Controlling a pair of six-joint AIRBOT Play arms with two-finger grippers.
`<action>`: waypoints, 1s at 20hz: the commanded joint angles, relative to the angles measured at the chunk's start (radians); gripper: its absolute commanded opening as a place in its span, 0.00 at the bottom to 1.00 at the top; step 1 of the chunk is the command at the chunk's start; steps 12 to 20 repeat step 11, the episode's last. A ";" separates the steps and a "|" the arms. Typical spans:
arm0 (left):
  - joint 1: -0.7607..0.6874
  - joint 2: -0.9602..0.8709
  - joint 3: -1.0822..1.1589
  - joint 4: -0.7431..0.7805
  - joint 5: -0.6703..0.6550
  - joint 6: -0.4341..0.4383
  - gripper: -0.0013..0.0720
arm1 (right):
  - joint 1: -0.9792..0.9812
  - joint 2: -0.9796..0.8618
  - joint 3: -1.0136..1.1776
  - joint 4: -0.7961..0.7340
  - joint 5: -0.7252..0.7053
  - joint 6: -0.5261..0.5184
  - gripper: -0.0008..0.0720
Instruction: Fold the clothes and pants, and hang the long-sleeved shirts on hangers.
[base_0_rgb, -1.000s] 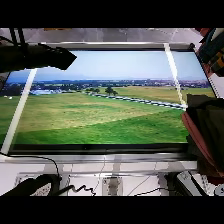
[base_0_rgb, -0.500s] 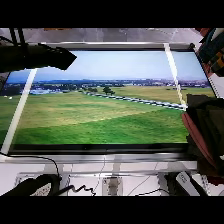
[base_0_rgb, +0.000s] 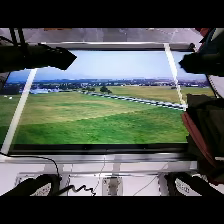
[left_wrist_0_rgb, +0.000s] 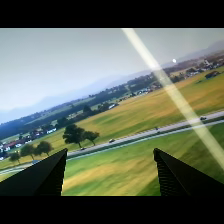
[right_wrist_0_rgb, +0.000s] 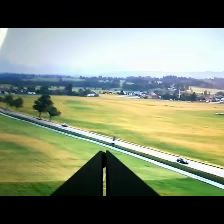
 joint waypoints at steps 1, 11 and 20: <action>0.000 0.001 0.000 0.000 0.000 0.000 0.82 | 0.075 -0.061 0.001 -0.149 0.043 -0.031 0.05; 0.000 0.001 0.000 0.000 0.000 0.000 0.82 | 0.075 -0.068 0.001 -0.145 0.084 -0.030 0.05; 0.000 0.001 0.000 0.000 0.000 0.000 0.82 | 0.075 -0.068 0.001 -0.145 0.084 -0.030 0.05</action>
